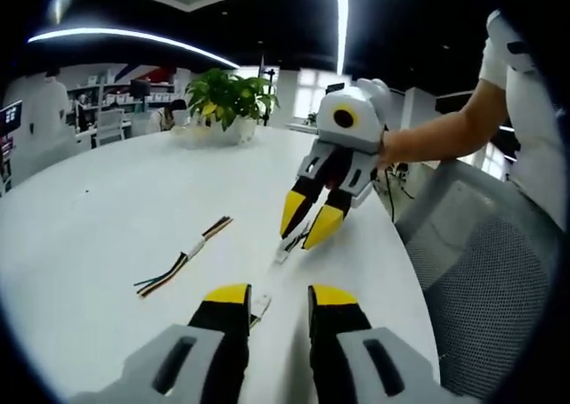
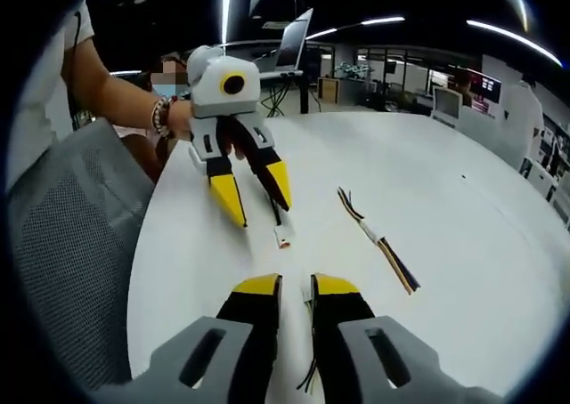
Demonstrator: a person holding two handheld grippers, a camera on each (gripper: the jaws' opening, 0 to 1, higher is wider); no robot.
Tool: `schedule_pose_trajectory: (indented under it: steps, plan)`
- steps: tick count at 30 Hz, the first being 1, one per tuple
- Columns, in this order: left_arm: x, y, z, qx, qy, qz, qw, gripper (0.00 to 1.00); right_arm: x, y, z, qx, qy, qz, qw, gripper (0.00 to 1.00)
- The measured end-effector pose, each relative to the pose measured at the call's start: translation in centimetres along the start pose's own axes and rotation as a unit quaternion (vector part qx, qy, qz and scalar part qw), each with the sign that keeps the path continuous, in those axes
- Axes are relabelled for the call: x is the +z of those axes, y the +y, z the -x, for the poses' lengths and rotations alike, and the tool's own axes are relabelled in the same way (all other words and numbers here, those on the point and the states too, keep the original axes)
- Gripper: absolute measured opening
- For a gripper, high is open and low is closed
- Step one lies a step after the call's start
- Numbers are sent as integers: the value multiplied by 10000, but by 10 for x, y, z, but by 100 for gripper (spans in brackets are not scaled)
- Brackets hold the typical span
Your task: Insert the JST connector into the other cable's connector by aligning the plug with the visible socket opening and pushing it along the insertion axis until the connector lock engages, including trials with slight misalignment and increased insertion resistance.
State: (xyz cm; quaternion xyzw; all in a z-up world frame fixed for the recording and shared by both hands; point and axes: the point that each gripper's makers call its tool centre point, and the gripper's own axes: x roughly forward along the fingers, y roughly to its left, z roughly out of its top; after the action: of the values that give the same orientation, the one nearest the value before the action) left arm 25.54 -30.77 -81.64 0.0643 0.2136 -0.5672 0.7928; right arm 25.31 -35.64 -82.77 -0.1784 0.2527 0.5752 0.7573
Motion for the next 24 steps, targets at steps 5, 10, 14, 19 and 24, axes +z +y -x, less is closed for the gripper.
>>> schedule_pose_trajectory:
  steps: [5, 10, 14, 19, 24]
  plan:
    - [-10, 1, -5, -40, 160, -78, 9998, 19, -9, -4, -3, -6, 105, 15, 9999, 10]
    - [-13, 4, -7, -65, 192, -115, 9997, 17, -15, -7, -5, -11, 188, 24, 9998, 9]
    - [-13, 6, -7, -92, 151, -140, 9997, 14, -17, -9, -7, -18, 172, -11, 9999, 8]
    - [-15, 7, -9, -107, 173, -178, 9996, 12, -18, -8, -9, -21, 118, -33, 9999, 7]
    - [-19, 7, -11, -147, 219, -232, 9994, 10, -20, -8, -9, -44, 115, -6, 9999, 5]
